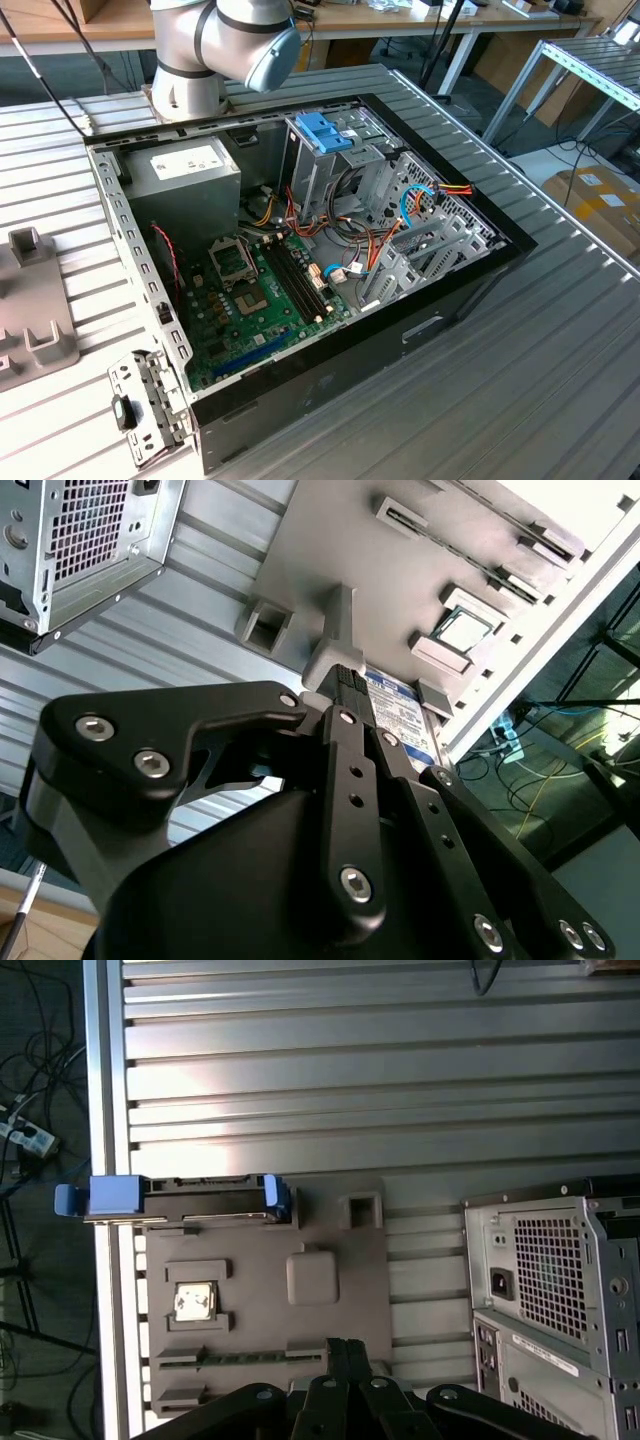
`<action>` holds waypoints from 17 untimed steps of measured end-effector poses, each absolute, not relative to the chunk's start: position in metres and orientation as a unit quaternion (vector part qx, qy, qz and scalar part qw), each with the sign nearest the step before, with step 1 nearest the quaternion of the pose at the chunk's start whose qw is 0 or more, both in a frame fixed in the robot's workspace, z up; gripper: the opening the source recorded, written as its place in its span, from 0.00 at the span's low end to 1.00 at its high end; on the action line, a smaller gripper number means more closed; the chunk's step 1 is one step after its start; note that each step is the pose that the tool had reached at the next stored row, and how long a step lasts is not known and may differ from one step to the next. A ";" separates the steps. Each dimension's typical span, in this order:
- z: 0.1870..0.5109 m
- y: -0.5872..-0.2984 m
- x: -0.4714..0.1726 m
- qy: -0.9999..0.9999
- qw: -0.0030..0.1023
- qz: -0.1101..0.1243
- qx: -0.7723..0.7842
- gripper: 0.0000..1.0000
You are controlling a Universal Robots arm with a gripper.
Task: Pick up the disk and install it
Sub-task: 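Reach for the disk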
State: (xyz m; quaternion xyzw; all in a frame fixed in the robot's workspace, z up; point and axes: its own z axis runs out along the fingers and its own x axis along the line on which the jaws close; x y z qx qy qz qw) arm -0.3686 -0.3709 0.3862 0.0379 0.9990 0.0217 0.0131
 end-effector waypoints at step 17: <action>0.384 -0.366 -0.377 0.999 0.013 0.022 0.038 0.11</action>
